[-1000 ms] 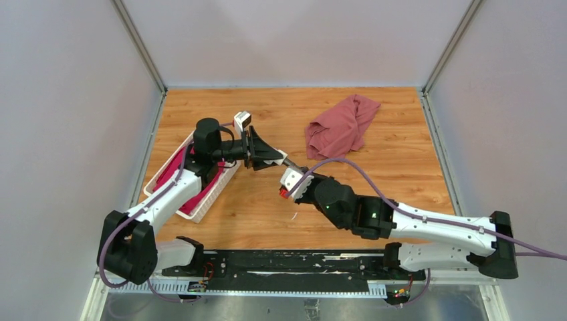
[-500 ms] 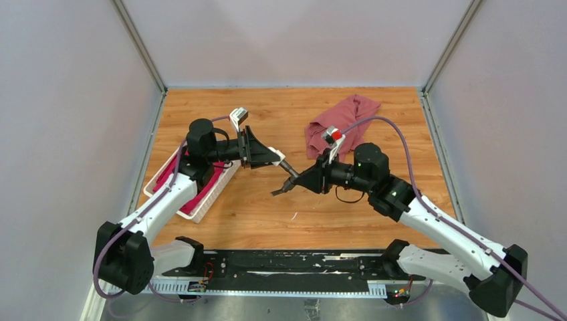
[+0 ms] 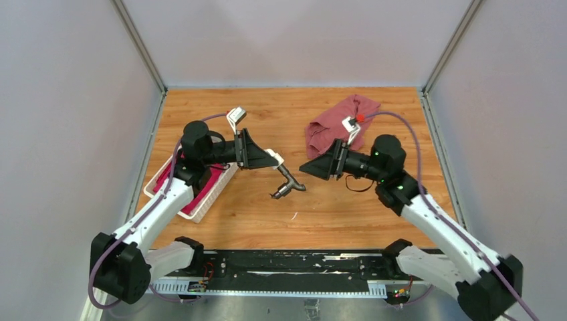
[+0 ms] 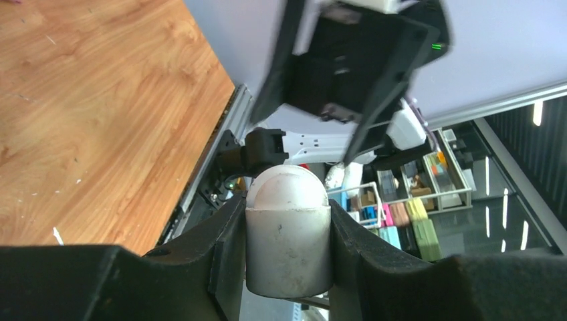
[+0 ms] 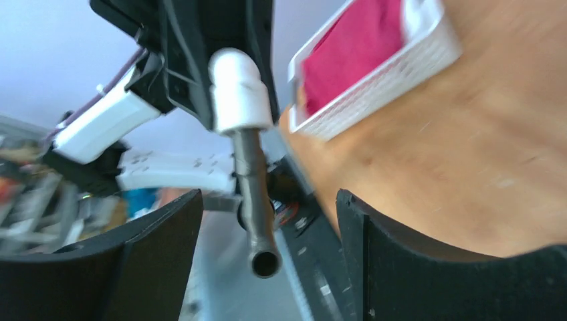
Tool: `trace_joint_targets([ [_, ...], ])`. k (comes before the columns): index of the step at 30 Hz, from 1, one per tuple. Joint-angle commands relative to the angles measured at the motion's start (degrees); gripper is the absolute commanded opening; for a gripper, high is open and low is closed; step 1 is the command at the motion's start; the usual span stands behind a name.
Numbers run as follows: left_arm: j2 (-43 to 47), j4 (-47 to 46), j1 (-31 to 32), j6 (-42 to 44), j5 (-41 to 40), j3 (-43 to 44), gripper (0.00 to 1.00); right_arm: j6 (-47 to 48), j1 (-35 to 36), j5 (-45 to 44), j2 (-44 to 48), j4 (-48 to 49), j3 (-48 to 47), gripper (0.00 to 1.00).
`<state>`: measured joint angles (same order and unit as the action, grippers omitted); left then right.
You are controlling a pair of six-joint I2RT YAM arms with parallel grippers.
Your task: Install the water faucets
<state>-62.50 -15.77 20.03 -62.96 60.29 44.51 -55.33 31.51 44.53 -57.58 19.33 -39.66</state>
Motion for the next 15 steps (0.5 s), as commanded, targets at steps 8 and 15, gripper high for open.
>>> trace_joint_targets([
  [8, -4.18, -2.34, 0.18, -9.58, -0.25, 0.29, 0.00, 53.84, 27.44, -64.38, 6.69, -57.64, -27.92, 0.78],
  [15, -11.77, -2.35, -0.08, -15.17, 0.36, 2.93, 0.00, 74.84, 53.78, -100.75, -4.89, -56.32, -27.06, 0.80],
])
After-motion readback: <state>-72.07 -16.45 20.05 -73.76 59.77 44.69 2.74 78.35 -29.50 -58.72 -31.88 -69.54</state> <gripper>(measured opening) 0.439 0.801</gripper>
